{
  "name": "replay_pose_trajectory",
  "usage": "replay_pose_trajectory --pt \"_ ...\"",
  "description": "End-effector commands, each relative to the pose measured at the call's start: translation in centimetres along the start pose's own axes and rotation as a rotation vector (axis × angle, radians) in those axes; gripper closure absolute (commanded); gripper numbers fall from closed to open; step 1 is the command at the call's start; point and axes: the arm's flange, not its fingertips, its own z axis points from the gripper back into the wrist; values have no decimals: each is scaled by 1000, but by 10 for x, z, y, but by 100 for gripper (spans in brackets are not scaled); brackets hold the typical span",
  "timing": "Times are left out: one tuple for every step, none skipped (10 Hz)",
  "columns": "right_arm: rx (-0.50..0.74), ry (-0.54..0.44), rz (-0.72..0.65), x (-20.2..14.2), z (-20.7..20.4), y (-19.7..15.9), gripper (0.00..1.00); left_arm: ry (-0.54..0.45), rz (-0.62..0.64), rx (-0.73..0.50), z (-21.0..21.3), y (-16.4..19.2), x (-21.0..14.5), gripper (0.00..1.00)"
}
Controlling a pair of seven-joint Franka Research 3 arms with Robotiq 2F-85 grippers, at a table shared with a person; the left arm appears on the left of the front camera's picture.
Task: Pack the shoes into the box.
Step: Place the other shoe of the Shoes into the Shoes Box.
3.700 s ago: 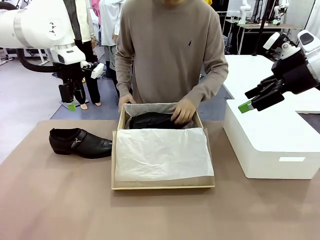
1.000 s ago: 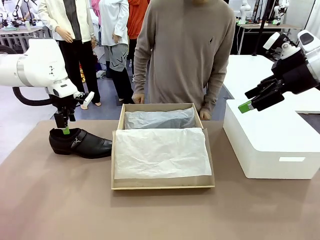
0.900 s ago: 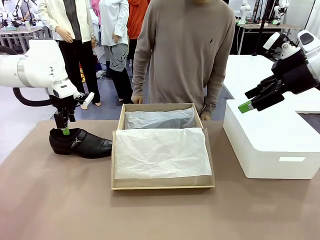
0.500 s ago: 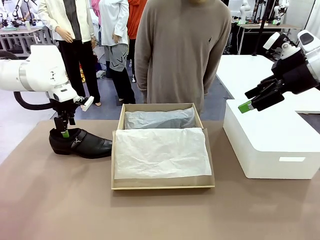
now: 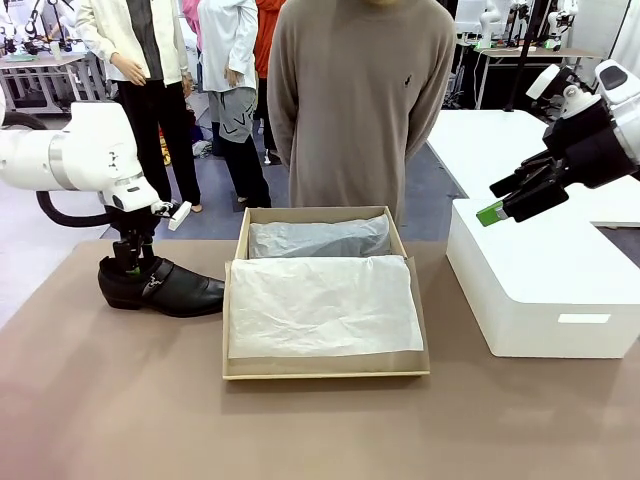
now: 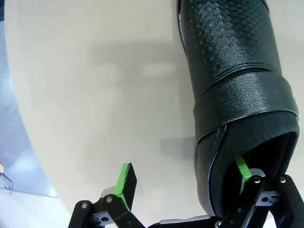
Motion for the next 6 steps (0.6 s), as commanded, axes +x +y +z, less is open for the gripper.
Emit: replay_pose_trajectory --pt "17 -22 17 0 -1 -3 0 -21 -32 -31 5 4 -5 17" --pt "17 -22 17 0 -1 -3 0 -26 -32 -34 5 5 -6 35" --pt "17 -22 17 0 -1 -3 0 -26 -35 -33 5 4 -6 52" --pt "17 -22 17 0 -1 -3 0 -26 -38 -34 5 3 -6 70" --pt "17 -22 17 0 -1 -3 0 -26 -41 -37 5 3 -7 88" --pt "17 -22 17 0 -1 -3 0 -26 -46 -38 6 3 -7 100"
